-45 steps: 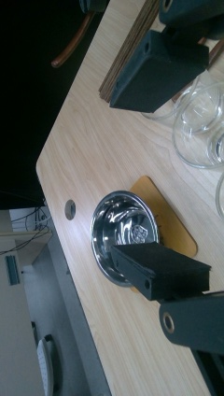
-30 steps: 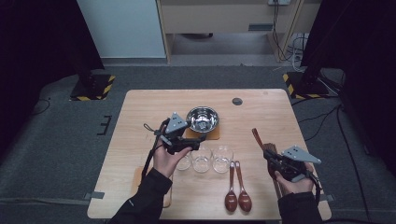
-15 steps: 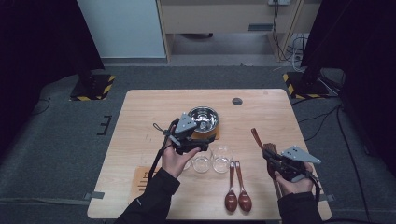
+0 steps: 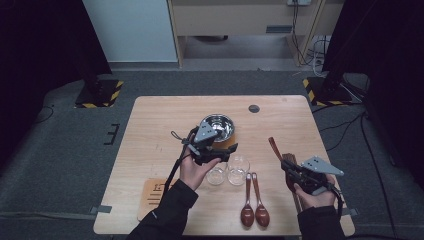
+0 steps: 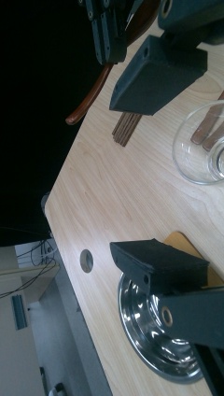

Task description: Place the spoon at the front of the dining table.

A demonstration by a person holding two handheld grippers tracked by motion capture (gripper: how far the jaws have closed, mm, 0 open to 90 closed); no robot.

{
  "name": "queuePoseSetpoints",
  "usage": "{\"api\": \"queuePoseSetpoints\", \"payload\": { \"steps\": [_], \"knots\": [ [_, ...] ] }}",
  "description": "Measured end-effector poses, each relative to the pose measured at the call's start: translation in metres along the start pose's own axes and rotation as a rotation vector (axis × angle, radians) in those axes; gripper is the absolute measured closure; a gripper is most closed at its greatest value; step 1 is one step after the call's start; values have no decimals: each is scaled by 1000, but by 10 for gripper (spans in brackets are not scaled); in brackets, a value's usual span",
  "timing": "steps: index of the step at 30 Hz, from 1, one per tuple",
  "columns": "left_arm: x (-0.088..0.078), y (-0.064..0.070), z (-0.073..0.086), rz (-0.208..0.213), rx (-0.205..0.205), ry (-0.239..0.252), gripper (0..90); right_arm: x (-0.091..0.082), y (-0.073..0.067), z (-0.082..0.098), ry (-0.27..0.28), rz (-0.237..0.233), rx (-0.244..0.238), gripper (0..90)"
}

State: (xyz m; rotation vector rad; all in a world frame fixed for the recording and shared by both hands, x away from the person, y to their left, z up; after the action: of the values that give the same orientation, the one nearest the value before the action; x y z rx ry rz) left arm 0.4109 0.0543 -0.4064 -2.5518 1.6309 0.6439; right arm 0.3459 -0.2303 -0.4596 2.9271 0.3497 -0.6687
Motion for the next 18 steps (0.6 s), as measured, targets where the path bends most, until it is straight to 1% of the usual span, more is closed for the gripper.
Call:
{"api": "queuePoseSetpoints", "payload": {
  "steps": [7,18],
  "knots": [
    [9,2,0,11,2,-7,268,0,1,0,12,0,-3,822],
    [20,7,-1,32,0,-7,271,0,-1,0,8,-6,-12,822]
  ]
}}
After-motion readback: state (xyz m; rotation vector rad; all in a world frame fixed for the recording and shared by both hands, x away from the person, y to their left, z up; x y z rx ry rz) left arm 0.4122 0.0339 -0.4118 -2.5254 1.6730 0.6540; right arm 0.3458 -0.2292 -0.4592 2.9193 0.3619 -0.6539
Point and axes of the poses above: each handheld gripper's, and its own axes: x roughly forward along the jaws, z roughly out of its underside, y roughly to its right, the point moved 3 cm from there along x, roughly forward along the jaws, and after that the axes turned 15 degrees about z, right-handed, at the moved point
